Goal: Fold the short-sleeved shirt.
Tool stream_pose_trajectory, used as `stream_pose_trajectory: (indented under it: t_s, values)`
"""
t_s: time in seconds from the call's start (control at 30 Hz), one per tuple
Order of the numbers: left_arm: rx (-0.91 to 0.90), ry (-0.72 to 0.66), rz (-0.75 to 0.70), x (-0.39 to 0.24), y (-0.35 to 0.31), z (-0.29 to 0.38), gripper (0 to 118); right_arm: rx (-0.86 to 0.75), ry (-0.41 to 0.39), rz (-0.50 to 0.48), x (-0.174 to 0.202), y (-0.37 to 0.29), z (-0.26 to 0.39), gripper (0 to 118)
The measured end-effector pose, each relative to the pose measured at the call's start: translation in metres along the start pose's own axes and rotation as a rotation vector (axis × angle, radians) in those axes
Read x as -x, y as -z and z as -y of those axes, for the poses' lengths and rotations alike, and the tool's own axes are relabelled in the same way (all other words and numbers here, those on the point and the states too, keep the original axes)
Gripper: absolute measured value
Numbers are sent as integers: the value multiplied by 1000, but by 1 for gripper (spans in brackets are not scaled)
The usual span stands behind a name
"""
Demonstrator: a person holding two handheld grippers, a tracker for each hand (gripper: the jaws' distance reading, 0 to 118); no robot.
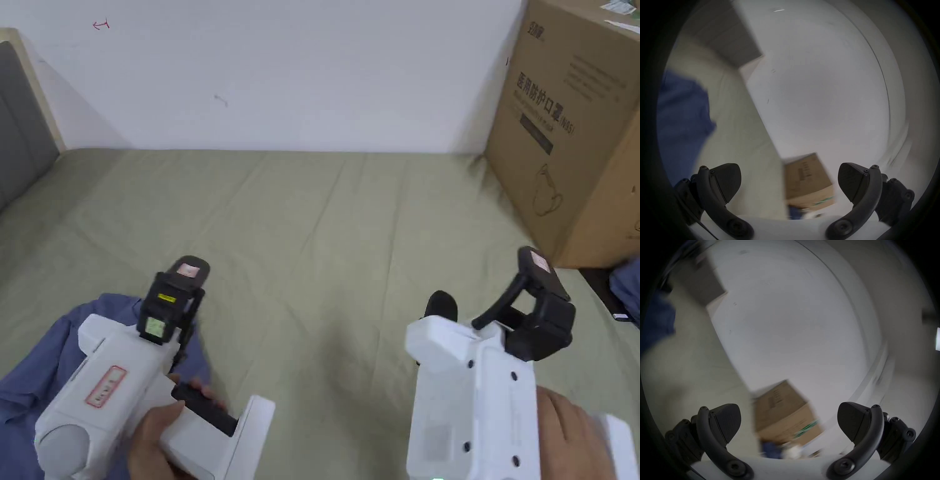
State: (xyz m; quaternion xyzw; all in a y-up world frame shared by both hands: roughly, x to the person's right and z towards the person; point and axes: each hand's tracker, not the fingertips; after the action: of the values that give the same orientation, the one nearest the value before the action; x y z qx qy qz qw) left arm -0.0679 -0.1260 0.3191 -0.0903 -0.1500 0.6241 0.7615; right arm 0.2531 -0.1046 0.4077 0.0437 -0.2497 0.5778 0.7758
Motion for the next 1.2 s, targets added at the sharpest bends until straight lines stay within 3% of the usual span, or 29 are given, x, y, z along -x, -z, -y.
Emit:
stream_pose_trajectory:
  t_s: [0.07, 0.13, 0.2, 0.33, 0.37, 0.47, 0.53, 0.77, 1.2]
  values:
    - [13, -125, -3, 7, 0, -2, 118, -71, -90, 83, 4, -3, 1, 116]
    - [19, -50, -26, 5, 1, -3, 118, -34, 14, 35, -2, -2, 2, 116]
    - [9, 251, -110, -14, 3, 4, 118, 59, 201, -72, -15, 3, 3, 116]
    - [-107, 1045, -271, -53, 7, 50, 118, 234, 734, -325, -44, 19, 25, 116]
    - [-126, 1190, -302, -53, 9, 60, 118, 278, 864, -386, -48, 25, 33, 116]
    - [-151, 1472, -354, -43, 13, 81, 118, 356, 1122, -483, -49, 29, 54, 116]
    - [-162, 1547, -375, -38, 12, 89, 118, 386, 1183, -502, -45, 31, 60, 116]
    - [-131, 1505, -353, -34, 9, 86, 118, 383, 1127, -494, -40, 30, 58, 116]
    - [-132, 1468, -349, -34, 7, 79, 118, 381, 1137, -513, -42, 29, 56, 116]
